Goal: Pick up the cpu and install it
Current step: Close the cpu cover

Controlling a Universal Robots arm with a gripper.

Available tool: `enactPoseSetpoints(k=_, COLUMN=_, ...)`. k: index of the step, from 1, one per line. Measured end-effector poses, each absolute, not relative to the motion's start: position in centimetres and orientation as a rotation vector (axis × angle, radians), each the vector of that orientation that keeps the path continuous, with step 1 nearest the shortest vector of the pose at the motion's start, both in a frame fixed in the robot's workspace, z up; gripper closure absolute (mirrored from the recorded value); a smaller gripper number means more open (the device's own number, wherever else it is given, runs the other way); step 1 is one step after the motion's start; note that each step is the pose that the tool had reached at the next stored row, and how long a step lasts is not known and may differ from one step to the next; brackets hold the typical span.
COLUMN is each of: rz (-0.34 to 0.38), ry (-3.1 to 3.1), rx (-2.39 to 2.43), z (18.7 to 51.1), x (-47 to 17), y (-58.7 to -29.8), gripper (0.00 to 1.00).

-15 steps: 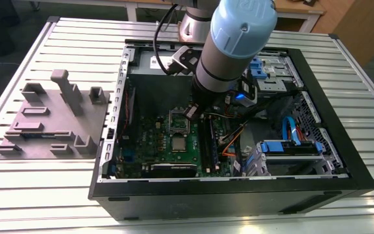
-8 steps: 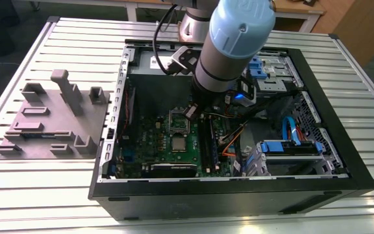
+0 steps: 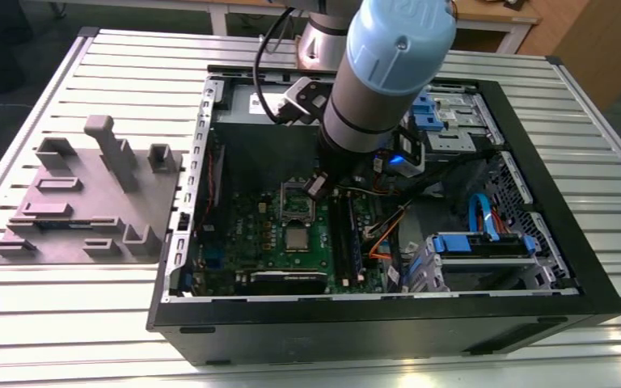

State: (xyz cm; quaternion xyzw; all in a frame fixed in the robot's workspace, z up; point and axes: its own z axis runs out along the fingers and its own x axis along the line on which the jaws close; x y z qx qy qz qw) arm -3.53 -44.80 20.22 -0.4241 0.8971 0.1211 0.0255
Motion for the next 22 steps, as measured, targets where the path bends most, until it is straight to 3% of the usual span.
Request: enactPoseSetpoints(k=22, rz=0.348, ry=2.785, rx=-1.315, z=21.19, x=-3.96, y=-44.79, gripper=0.89)
